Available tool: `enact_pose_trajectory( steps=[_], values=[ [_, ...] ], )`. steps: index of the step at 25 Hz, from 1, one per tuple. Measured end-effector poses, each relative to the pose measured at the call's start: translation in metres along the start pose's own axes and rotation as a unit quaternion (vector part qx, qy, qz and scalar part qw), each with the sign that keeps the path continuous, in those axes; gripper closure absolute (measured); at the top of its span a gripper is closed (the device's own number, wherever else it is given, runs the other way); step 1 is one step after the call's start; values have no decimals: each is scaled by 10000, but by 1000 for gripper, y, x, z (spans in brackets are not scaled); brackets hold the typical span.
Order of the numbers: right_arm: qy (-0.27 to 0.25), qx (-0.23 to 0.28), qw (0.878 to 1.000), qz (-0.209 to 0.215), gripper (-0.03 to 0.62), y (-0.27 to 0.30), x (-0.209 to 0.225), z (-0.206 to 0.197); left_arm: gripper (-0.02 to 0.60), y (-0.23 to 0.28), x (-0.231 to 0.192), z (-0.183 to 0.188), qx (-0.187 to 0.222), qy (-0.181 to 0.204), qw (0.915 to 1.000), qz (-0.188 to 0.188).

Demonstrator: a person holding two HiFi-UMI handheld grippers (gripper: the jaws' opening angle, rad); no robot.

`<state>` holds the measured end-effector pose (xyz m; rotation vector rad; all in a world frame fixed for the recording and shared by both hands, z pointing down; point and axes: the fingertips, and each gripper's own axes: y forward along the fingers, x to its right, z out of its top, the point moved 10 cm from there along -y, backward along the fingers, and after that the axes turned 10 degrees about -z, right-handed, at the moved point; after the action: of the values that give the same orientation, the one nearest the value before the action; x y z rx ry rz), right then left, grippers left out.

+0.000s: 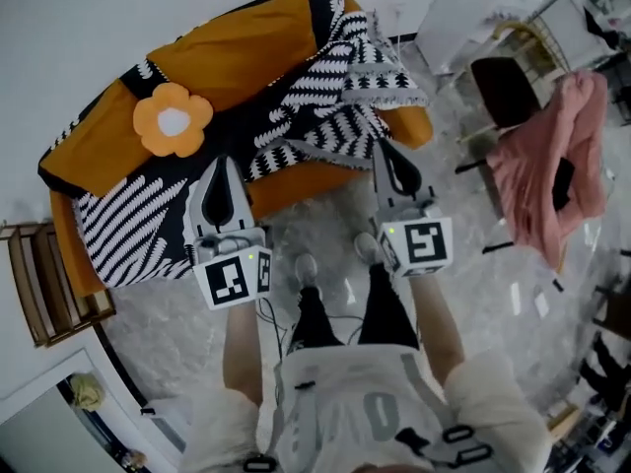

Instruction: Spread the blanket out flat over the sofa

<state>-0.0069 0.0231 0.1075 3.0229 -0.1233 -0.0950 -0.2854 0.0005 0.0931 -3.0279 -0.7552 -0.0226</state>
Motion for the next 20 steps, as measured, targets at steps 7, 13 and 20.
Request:
enact_pose_trajectory(
  steps=[7,13,20],
  values=[
    [-329,199,9978,540,588,89,-10,-103,575,48,-3,-129,-136,-34,9999,-87],
    [-544,2,9964,646,588,111,-38,-204,575,42,-3,-245,-209,-71,9997,122],
    [-897,-481,9919,756,588,109,-53,-283,575,20,0,-314,-538,-360,9969,443]
  ],
)
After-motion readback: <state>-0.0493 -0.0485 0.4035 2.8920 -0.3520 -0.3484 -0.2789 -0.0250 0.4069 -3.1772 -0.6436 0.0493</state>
